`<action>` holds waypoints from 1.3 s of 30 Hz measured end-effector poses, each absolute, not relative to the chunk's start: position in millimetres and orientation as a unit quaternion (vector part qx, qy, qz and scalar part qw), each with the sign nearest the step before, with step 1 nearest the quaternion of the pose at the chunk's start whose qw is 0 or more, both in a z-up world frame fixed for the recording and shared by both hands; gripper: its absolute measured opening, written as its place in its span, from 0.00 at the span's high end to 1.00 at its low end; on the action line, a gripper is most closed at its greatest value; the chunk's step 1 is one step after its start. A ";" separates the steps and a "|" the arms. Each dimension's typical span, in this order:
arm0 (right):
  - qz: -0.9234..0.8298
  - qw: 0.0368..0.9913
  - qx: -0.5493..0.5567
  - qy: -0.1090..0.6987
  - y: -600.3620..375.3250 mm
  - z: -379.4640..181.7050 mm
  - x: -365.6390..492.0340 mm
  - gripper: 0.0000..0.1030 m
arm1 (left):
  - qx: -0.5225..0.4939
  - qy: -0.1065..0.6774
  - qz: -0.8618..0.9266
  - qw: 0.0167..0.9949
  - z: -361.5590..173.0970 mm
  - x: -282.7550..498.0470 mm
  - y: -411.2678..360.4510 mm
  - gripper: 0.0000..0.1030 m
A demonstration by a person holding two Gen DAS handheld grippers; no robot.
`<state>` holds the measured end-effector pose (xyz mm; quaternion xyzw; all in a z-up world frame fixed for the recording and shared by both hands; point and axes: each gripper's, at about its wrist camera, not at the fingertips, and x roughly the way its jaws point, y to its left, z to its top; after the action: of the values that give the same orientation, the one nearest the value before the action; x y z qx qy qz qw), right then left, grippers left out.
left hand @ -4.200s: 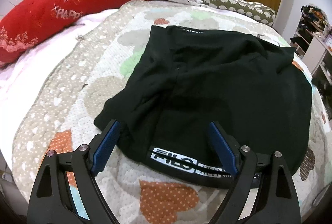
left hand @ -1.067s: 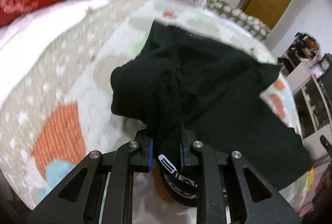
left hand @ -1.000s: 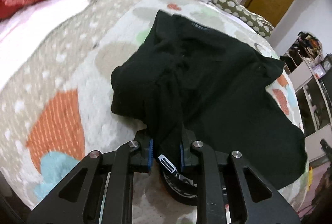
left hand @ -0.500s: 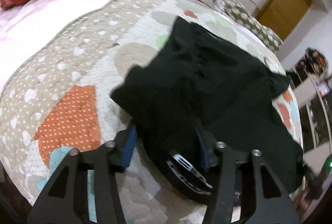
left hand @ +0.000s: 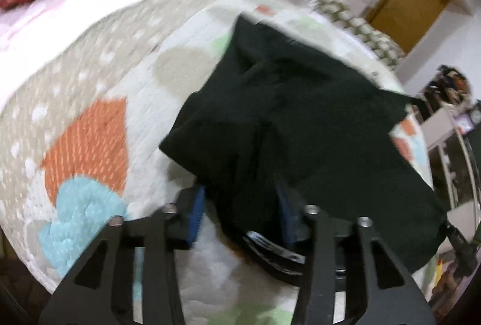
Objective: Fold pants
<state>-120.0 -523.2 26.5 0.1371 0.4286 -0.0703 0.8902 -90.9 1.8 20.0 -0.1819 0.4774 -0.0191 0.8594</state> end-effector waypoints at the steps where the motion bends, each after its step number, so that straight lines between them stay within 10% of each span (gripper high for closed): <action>1: -0.075 0.880 0.141 0.447 -525.8 20.0 -115.7 0.77 | -0.202 0.475 -0.026 0.856 18.3 -93.4 7.6 0.56; 8: -0.150 0.900 0.091 0.399 -527.0 58.1 -115.3 0.58 | -0.181 0.444 0.044 0.876 55.3 -112.2 32.0 0.43; 39: 0.187 0.853 0.161 0.459 -379.5 6.0 -24.7 0.52 | -0.081 0.512 -0.077 0.851 21.6 160.0 0.0 0.28</action>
<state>-24.7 -379.5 6.0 0.1612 0.4591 0.1871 0.8534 160.0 0.0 21.6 -0.0812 0.5124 -0.0772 0.8514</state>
